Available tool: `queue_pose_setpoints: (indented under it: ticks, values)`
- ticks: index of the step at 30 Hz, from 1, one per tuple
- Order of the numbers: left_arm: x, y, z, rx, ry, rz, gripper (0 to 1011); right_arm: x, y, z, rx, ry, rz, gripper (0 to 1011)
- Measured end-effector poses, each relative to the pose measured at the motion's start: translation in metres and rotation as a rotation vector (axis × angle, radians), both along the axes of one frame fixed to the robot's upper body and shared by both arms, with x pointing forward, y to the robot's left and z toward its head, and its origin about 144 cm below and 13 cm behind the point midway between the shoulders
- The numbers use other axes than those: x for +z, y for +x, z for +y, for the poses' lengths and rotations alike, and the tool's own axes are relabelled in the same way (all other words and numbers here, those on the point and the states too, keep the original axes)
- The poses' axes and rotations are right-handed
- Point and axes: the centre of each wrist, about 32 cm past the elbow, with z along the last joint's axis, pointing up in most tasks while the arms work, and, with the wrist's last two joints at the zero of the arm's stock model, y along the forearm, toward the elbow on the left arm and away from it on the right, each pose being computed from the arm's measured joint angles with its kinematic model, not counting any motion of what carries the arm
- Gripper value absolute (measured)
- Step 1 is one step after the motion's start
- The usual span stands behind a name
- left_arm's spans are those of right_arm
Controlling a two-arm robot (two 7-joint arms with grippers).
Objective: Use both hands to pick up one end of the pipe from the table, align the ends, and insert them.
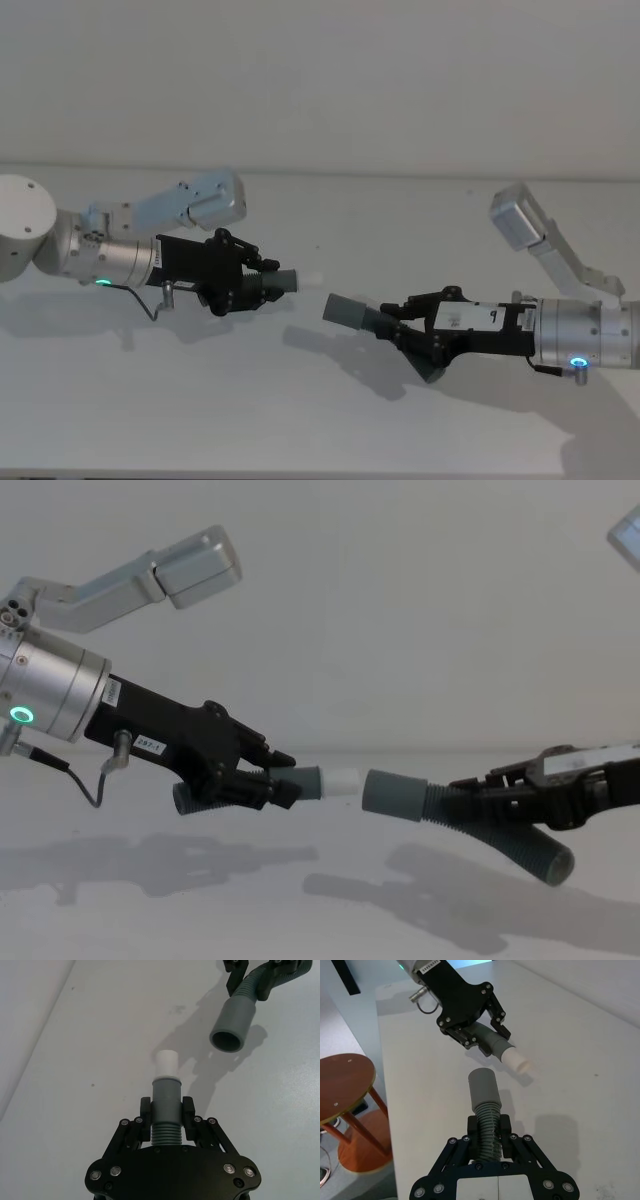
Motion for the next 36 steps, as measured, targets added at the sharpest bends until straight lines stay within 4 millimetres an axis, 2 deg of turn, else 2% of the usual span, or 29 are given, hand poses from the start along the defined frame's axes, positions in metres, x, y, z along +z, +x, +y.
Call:
queue_pose_setpoints:
  ticks: [36]
  values:
    - [-0.001,0.001,0.002,-0.011,0.009,0.011,355,-0.015,0.013,0.005,-0.071,-0.019,0.026,256]
